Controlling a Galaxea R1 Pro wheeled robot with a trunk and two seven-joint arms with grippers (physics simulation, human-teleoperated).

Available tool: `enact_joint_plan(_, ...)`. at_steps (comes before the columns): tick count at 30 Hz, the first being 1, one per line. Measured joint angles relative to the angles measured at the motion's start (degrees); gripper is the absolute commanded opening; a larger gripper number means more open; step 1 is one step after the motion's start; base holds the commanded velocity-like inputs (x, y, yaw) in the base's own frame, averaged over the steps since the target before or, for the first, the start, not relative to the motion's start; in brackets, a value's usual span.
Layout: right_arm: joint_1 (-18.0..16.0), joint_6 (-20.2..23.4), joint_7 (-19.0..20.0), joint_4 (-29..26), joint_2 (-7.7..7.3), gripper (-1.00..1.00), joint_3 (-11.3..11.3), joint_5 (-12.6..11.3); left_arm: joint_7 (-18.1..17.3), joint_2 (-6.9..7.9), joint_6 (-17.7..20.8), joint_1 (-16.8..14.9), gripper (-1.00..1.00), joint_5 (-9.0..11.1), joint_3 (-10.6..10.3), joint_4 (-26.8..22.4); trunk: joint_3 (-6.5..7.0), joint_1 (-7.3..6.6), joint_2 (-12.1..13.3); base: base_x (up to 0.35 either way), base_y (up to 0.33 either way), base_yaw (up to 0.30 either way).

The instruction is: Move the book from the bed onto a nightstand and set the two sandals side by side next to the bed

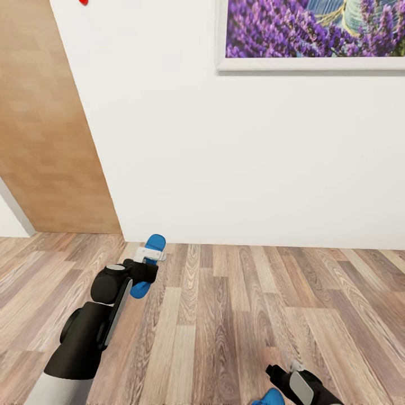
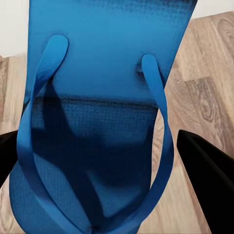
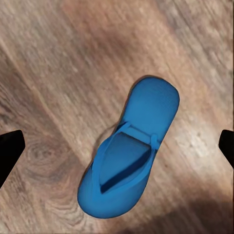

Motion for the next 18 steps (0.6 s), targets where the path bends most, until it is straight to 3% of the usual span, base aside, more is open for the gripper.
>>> enact_joint_plan(5, 0.0, -0.1, 0.0, 0.1, -1.33, 1.00, -0.1, -0.1, 0.0, 0.01, 0.0, 0.0, -1.00, 0.0, 0.0, 0.0, -1.11, 0.13, -0.1, 0.000, 0.000, 0.000)
enact_joint_plan(18, 0.0, -0.1, 0.0, 0.2, -1.59, 1.00, -0.1, -0.1, 0.0, 0.01, 0.0, 0.0, -1.00, 0.0, 0.0, 0.0, -3.99, 0.46, -0.2, 0.000, 0.000, 0.000)
